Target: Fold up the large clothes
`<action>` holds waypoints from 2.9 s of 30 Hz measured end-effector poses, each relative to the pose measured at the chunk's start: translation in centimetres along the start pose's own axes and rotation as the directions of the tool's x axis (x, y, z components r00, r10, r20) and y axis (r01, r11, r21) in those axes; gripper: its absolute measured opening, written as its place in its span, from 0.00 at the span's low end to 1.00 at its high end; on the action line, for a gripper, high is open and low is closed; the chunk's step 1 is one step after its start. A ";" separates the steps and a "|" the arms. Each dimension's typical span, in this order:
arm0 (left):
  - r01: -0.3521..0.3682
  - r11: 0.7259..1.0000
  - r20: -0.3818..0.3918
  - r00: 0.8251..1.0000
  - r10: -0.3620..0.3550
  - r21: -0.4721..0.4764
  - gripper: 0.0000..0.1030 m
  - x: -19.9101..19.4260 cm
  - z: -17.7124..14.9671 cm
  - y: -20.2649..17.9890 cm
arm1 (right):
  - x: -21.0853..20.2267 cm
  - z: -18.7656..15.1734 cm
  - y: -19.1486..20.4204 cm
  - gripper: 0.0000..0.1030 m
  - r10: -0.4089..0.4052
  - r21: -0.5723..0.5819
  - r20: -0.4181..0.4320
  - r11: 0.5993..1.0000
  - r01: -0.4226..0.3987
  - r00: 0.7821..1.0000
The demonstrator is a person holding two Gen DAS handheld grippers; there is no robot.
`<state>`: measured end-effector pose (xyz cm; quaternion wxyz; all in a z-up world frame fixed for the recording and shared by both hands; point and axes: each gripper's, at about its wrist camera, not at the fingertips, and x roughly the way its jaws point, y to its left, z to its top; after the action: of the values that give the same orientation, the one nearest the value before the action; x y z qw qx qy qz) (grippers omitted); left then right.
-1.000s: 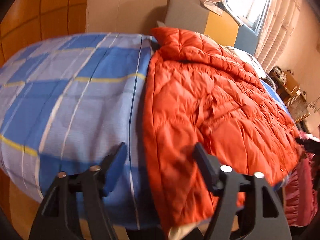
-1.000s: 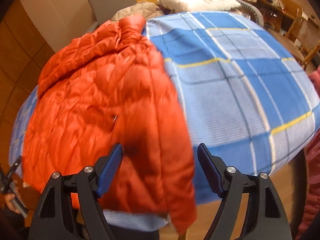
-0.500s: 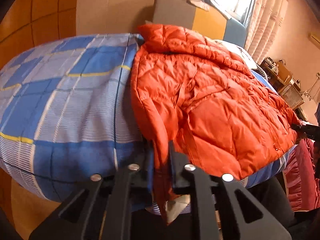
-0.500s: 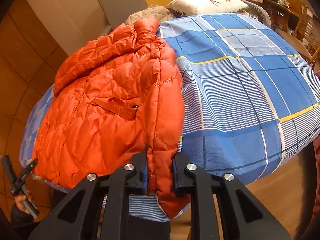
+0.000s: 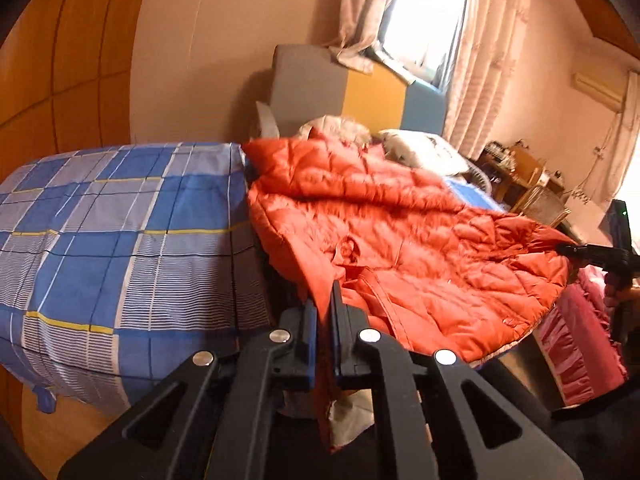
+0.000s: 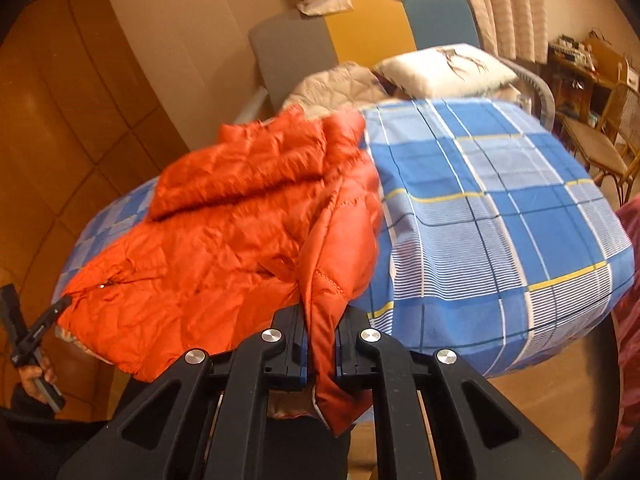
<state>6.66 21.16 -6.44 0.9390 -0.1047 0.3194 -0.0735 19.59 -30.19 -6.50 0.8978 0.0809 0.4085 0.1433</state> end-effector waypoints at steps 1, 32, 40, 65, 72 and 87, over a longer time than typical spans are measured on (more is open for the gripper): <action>0.002 1.000 0.004 1.000 -0.002 -0.001 0.05 -0.8 0.1 0.1 | -0.6 0.0 0.3 0.08 0.009 -0.008 0.007 1.000 -0.009 1.000; -0.076 0.993 -0.052 0.996 0.071 -0.091 0.07 18.8 18.5 4.7 | 12.9 16.9 -0.8 0.10 0.008 0.150 0.097 0.988 -0.022 0.995; -0.117 0.983 -0.102 0.989 0.104 -0.139 0.26 22.1 18.9 6.0 | 14.7 18.1 -2.5 0.73 0.012 0.235 0.128 0.971 -0.042 0.992; 0.069 0.985 -0.107 0.990 -0.087 -0.160 0.06 19.0 9.5 7.1 | 17.4 9.4 -4.9 0.15 0.040 0.243 -0.033 0.969 -0.031 0.999; 0.085 0.988 -0.017 0.996 -0.088 -0.128 0.04 13.0 9.8 6.2 | 10.6 9.6 -2.6 0.08 0.057 0.192 0.076 0.979 -0.070 0.995; -0.038 0.995 -0.047 0.998 0.033 -0.096 0.45 6.0 3.2 4.7 | 4.7 1.3 -3.8 0.44 -0.053 0.180 -0.010 0.982 0.054 0.999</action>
<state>13.64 24.96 -8.63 0.9265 -0.1429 0.3455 -0.0436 24.23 -32.34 -9.98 0.8893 0.1505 0.4241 0.0818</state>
